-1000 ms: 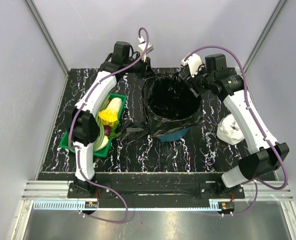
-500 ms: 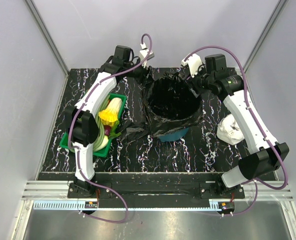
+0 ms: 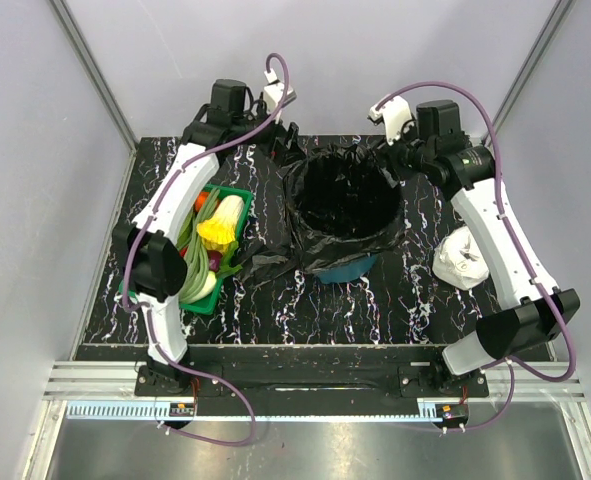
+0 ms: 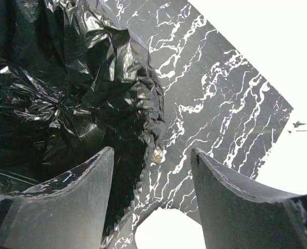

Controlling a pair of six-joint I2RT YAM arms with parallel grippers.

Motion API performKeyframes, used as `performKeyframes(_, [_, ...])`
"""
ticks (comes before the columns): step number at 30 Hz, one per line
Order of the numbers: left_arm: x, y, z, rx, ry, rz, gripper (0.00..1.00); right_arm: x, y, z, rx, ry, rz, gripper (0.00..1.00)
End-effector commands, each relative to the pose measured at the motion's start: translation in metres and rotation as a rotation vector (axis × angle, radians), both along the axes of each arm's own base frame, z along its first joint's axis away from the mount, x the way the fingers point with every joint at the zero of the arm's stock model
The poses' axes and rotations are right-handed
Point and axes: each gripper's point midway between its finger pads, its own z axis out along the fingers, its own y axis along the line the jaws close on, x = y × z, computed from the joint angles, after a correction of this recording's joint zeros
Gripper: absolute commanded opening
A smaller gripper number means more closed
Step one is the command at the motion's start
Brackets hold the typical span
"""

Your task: Put the trash bags into the trash bin

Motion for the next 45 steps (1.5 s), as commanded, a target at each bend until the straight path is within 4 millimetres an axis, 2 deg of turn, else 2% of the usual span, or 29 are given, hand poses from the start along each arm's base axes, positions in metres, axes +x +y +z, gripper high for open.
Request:
performKeyframes(1, [0.012,0.026,0.064,-0.051,-0.150,0.128,0.99,0.009,-0.006,0.042,0.082,-0.108,-0.057,0.67])
performKeyframes(7, [0.020,0.062,0.086,-0.100,-0.176,0.247,0.99,0.017,-0.027,0.064,0.147,-0.172,-0.170,0.74])
performKeyframes(10, [0.018,0.083,0.096,-0.119,-0.183,0.311,0.99,0.024,-0.047,0.074,0.194,-0.206,-0.266,0.77])
performKeyframes(12, [0.021,0.101,0.102,-0.112,-0.202,0.404,0.99,0.029,-0.062,0.080,0.251,-0.225,-0.333,0.84])
performKeyframes(13, [0.022,0.112,0.099,-0.098,-0.205,0.455,0.99,0.032,-0.069,0.083,0.279,-0.232,-0.364,0.91])
performKeyframes(15, [0.021,0.135,0.101,-0.068,-0.244,0.563,0.99,0.037,-0.083,0.086,0.324,-0.241,-0.420,0.95])
performKeyframes(16, [0.018,0.144,0.101,-0.054,-0.261,0.599,0.99,0.039,-0.094,0.087,0.332,-0.251,-0.467,1.00])
performKeyframes(17, [0.014,0.154,0.103,-0.045,-0.277,0.646,0.99,0.041,-0.101,0.089,0.345,-0.263,-0.497,1.00])
performKeyframes(18, [0.014,0.165,0.096,-0.028,-0.272,0.693,0.99,0.042,-0.107,0.090,0.353,-0.276,-0.532,1.00])
performKeyframes(19, [0.008,0.171,0.100,-0.028,-0.287,0.719,0.99,0.044,-0.113,0.089,0.349,-0.285,-0.565,1.00])
performKeyframes(21, [0.001,0.183,0.095,-0.017,-0.285,0.745,0.99,0.047,-0.122,0.089,0.334,-0.310,-0.607,1.00])
performKeyframes(28, [-0.012,0.206,0.082,-0.062,-0.256,0.787,0.99,0.051,-0.137,0.080,0.313,-0.341,-0.693,1.00])
performKeyframes(35, [-0.017,0.224,0.089,-0.100,-0.286,0.881,0.99,0.051,-0.136,0.073,0.308,-0.334,-0.683,1.00])
performKeyframes(45, [-0.017,0.222,0.088,-0.117,-0.307,0.872,0.99,0.049,-0.129,0.084,0.312,-0.343,-0.636,1.00])
